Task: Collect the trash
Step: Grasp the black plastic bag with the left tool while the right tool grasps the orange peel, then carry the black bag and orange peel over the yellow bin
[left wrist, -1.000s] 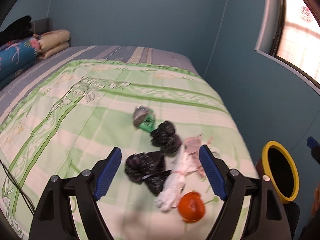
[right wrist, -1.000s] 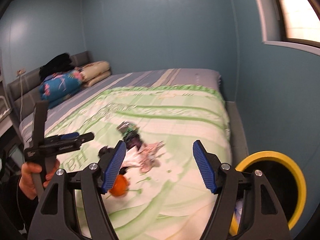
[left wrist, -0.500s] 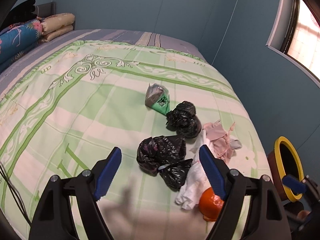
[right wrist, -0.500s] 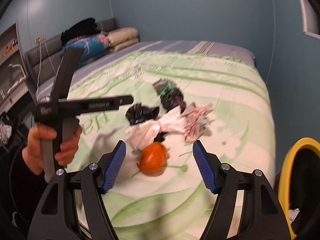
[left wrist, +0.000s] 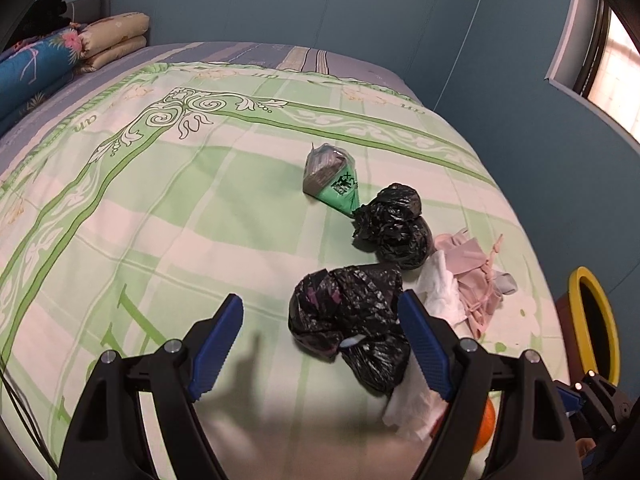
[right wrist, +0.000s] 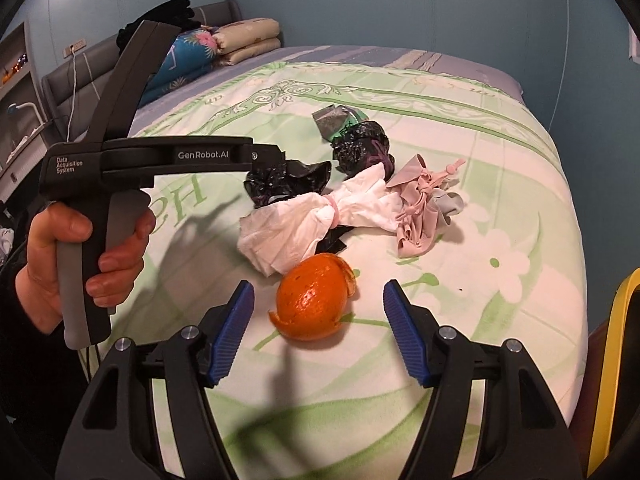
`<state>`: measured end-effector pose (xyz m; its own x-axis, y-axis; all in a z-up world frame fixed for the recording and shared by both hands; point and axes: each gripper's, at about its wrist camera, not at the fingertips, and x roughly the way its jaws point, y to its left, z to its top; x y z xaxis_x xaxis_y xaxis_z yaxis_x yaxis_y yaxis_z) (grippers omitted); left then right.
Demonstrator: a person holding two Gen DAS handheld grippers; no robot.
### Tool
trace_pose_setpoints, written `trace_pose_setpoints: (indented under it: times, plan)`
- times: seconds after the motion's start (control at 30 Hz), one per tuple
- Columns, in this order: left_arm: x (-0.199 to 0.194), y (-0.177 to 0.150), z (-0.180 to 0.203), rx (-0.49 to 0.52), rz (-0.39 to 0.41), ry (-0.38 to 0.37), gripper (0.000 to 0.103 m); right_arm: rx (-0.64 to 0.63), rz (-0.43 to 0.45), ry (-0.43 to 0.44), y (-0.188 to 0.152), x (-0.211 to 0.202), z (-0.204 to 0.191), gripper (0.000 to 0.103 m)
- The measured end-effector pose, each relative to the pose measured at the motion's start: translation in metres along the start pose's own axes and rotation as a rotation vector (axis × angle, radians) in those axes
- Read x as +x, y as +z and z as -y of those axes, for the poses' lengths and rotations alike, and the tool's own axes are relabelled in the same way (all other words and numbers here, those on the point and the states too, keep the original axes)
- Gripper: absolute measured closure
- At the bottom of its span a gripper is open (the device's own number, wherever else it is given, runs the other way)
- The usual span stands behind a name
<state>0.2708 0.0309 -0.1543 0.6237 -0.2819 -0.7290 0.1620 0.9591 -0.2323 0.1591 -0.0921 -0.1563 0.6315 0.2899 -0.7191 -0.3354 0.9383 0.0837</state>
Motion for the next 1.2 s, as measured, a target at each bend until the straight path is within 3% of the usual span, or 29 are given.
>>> trace_pose_setpoints:
  times: [0.37, 0.53, 0.63, 0.83, 1.2]
  plan:
    - [0.023, 0.003, 0.004, -0.021, -0.038, -0.044, 0.034, 0.014, -0.046, -0.006, 0.001, 0.025, 0.006, 0.049]
    - [0.033, -0.001, 0.011, -0.003, -0.063, -0.045, 0.051, 0.007, -0.047, 0.001, 0.002, 0.029, 0.003, 0.052]
    - [0.035, -0.003, 0.013, 0.006, -0.065, -0.041, 0.056, 0.002, -0.049, 0.007, 0.002, 0.032, 0.001, 0.055]
    - [0.037, -0.003, 0.01, -0.005, -0.065, -0.04, 0.071, -0.01, -0.055, 0.016, 0.001, 0.037, -0.007, 0.065]
    - [0.011, 0.002, 0.001, -0.065, -0.014, -0.113, 0.076, 0.071, 0.006, 0.022, 0.002, 0.015, 0.012, 0.07]
